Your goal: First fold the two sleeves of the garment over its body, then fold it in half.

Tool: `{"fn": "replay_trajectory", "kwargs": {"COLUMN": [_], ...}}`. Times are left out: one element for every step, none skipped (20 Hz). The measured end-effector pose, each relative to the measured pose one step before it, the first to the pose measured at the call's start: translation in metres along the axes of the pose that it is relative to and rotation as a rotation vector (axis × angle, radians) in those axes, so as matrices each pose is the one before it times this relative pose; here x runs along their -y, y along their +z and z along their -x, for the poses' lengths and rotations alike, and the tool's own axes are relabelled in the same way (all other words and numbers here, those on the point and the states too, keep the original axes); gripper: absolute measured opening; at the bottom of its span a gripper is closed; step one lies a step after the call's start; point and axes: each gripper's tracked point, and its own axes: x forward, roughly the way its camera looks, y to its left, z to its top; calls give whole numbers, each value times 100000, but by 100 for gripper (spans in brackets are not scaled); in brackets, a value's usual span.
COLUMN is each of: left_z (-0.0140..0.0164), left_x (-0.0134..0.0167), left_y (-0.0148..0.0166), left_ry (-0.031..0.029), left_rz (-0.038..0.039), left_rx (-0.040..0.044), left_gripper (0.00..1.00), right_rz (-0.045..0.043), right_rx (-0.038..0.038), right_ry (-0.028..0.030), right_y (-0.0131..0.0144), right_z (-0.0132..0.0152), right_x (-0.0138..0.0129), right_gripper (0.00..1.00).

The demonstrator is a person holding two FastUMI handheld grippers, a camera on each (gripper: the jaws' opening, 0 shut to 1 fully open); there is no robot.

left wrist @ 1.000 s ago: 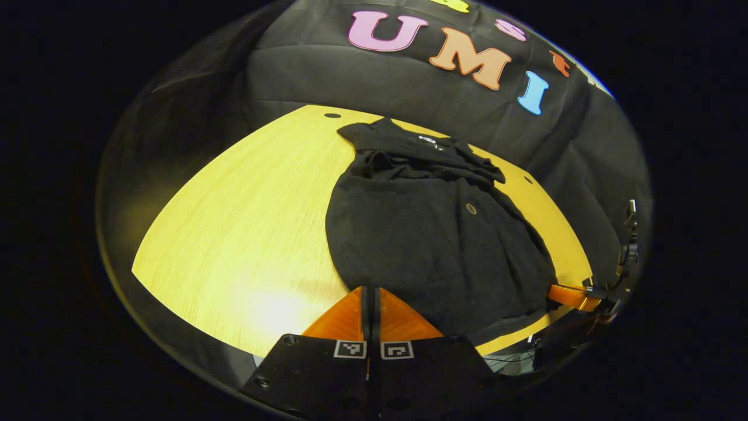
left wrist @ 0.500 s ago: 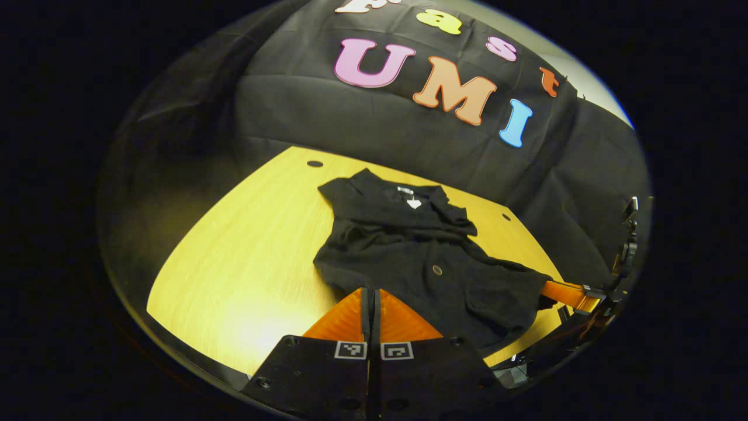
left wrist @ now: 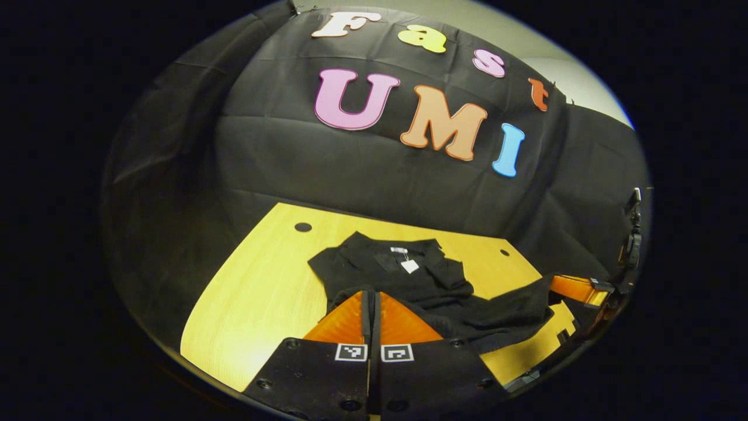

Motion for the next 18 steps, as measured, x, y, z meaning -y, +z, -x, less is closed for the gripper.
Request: {"fn": "replay_trajectory", "kwargs": {"left_z": [-793,-959,-1126,-1047,-991,-1088,-1127,-1160,-1143,-1110,-1215,-1177,-1106,-1166,-1206,-1183,-1090,-1223], "left_x": [454,127,-222,-116,108,53,-90,-95,-132,-199,-205,-194,-250,-139,-177,-244,-186,-140], "left_y": [1148,844,982,684,754,585,563,565,432,321,194,81,-8,10,-68,-43,-224,-131], "left_ry": [-955,-148,691,460,178,123,323,415,286,380,342,455,335,209,183,588,209,183], "left_rz": [455,-665,-1300,-866,-396,-80,13,241,240,199,165,-218,-525,-745,-730,-553,-88,409], "left_rx": [1156,1028,1391,902,942,362,314,66,91,-295,-423,-847,-972,-983,-582,-770,-965,-743], "left_gripper": [0,0,0,0,0,0,0,0,0,0,0,0,0,0,0,0,0,0], "right_rz": [81,41,28,-210,23,134,-231,-190,61,44,-122,-28,-293,-491,-578,-522,-297,-181], "right_rx": [997,631,648,448,748,451,794,-153,-243,243,-766,-274,-171,-680,-1054,-765,-893,-1107], "right_ry": [638,521,422,570,556,241,550,422,73,-1,-204,-29,-102,82,58,69,-272,-123], "right_y": [985,1072,991,1014,1073,929,850,719,490,516,421,1091,80,256,227,-561,-114,73], "right_z": [-528,-790,-928,-964,-1139,-1047,-1106,-1071,-1222,-1245,-1149,-941,-1453,-1226,-1360,-1758,-1206,-1221], "right_x": [141,240,286,288,294,373,359,369,461,447,421,133,388,421,386,675,464,444], "right_gripper": [3,3,3,3,3,3,3,3,3,3,7,3,3,3,3,3,3,3]}}
